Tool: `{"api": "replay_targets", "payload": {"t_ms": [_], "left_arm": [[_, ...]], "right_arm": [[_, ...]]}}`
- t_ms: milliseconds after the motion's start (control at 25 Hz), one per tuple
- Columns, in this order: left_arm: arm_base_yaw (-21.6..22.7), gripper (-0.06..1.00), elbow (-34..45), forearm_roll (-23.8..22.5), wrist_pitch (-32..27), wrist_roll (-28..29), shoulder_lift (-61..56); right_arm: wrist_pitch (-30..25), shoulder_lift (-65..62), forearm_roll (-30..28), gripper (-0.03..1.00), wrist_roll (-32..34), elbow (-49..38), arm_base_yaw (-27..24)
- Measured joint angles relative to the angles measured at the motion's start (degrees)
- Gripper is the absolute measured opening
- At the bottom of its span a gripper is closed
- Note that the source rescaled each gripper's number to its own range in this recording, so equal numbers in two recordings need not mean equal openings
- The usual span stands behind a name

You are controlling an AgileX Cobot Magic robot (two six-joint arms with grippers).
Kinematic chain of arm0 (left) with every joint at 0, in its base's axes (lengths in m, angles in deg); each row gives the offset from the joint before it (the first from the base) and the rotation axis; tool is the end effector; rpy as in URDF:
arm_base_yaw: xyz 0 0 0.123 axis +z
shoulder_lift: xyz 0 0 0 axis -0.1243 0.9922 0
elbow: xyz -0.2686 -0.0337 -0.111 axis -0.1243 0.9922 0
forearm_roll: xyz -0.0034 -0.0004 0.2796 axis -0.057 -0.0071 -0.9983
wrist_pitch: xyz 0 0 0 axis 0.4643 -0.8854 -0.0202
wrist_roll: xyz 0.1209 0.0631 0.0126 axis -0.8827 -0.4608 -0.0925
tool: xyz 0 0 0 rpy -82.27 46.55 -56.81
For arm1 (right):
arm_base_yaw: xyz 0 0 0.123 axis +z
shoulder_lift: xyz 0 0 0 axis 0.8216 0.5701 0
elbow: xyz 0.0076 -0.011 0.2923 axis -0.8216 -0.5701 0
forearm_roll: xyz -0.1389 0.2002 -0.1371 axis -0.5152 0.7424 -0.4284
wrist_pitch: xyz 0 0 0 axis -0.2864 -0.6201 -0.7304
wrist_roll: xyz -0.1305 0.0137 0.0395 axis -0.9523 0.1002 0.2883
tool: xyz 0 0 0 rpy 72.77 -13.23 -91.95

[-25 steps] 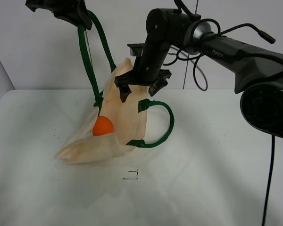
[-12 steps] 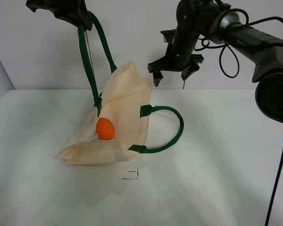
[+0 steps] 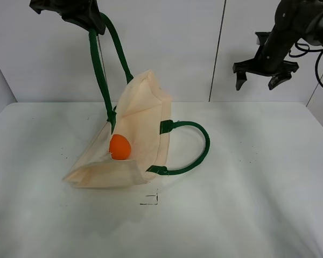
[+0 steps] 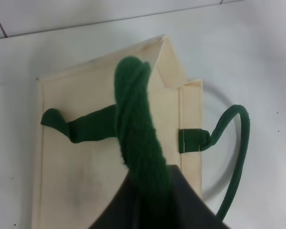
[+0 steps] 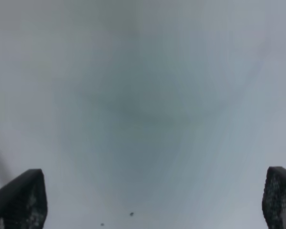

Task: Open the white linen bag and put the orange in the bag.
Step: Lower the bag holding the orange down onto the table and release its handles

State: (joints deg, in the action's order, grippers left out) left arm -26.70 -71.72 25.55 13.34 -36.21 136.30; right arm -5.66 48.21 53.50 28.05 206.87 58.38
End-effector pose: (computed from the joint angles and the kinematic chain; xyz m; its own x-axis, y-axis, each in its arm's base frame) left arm 0.4342 -0.1660 0.4150 -0.7354 0.0778 -0.6732 0.2629 0.9483 -0.1777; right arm 0.5599 0.0297 0.2222 -0.9091 -0.0247 -0.4158 -0.0291 0.9996 0.0041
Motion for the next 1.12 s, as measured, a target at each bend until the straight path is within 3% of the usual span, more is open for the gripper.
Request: {"api": "replay_targets", "payload": {"t_ms": [200,400,600,1120], "left_arm": [[0.00,0.00,0.00,0.00,0.00,0.00,0.00],[0.00,0.00,0.00,0.00,0.00,0.00,0.00],[0.00,0.00,0.00,0.00,0.00,0.00,0.00],[0.00,0.00,0.00,0.00,0.00,0.00,0.00]], "right_arm": [[0.05,-0.36,0.42,1.00,-0.30,-0.62,-0.42],[0.09,-6.05,0.42,1.00,-0.36,-9.86,-0.42],[0.16,-20.25,0.07,1.00,-0.36,-26.50,-0.42],[0.07,-69.94,0.07,1.00,-0.41,-79.56,-0.42]]}}
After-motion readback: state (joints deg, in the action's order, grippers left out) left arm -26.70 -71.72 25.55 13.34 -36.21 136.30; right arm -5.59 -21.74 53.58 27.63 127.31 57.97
